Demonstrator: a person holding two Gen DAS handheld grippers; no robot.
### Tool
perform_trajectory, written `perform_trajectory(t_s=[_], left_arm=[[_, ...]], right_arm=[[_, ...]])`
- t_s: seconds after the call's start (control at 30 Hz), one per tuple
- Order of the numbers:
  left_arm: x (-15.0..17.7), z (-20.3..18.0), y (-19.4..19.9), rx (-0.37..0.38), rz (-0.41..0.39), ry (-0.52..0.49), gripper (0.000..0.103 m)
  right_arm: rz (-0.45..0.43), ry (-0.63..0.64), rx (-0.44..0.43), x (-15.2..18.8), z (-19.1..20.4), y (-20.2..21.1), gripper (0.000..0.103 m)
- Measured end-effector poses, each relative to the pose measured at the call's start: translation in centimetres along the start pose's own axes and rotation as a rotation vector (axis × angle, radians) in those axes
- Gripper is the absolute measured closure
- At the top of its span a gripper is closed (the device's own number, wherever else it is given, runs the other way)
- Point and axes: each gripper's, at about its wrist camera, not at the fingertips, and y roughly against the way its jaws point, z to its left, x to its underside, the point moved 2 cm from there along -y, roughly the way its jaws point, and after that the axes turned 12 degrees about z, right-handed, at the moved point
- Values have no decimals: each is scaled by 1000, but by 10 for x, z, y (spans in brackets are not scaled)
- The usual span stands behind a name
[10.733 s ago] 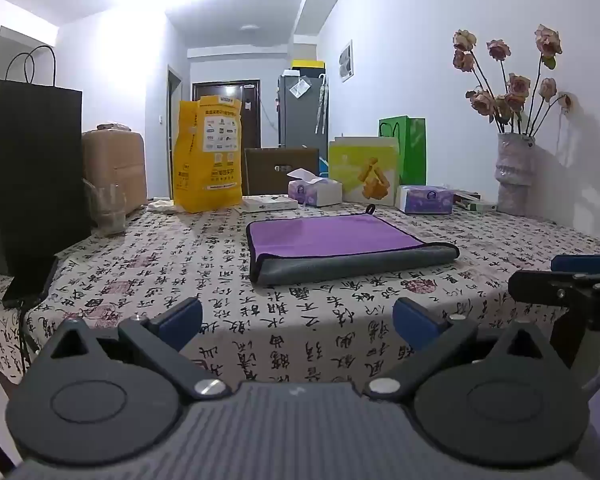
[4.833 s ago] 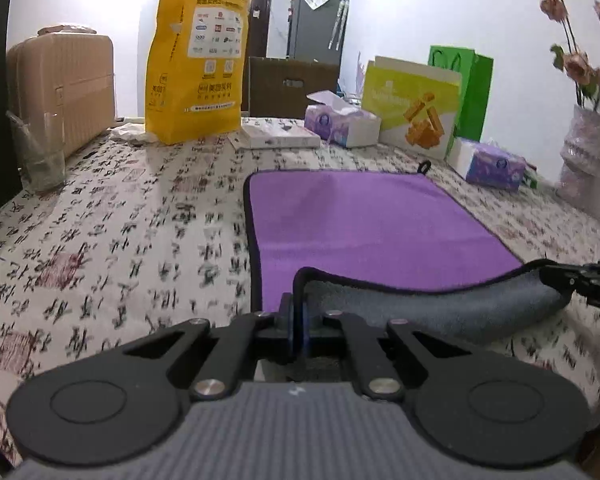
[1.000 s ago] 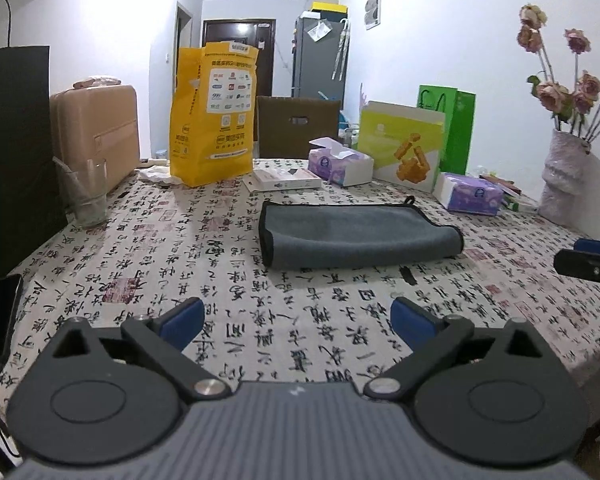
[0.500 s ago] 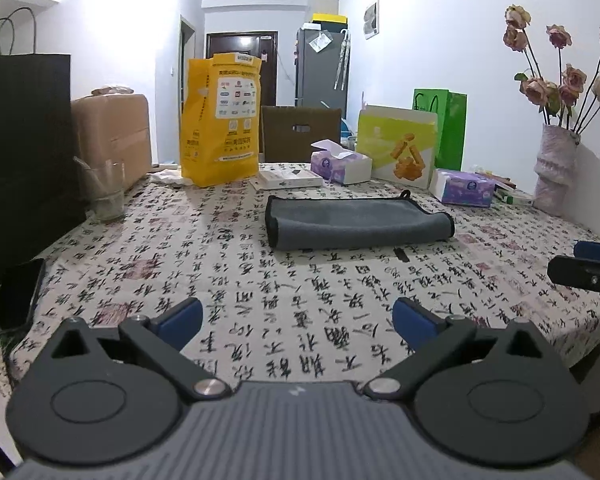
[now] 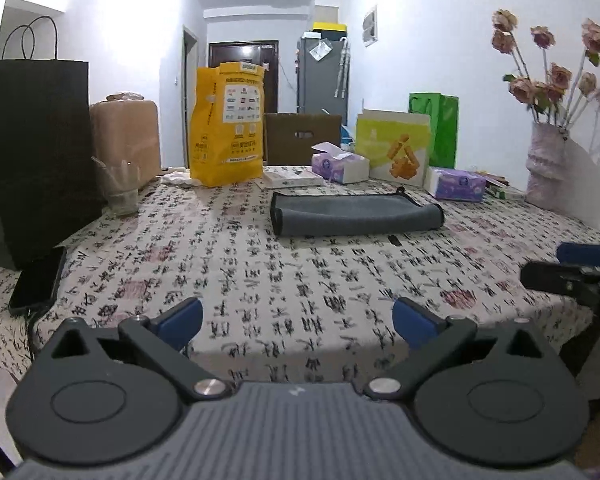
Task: Fold towel
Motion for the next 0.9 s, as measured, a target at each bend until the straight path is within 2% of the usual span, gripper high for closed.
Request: perform_trajectory(t_s=[0.2, 0.5, 0.77, 0.9], left_arm=[[13, -6, 7, 5, 9, 1, 0], [30, -8, 13, 9, 18, 22, 0], [40, -9, 21, 28, 11, 18, 0], [46, -10, 24, 32, 16, 12, 0]], right_arm=[[-28, 20, 5, 12, 14, 10, 12], [-41, -30, 25, 29, 14, 27, 12], [5, -47, 4, 46, 18, 34, 12], [1, -28, 4, 52, 24, 41, 12]])
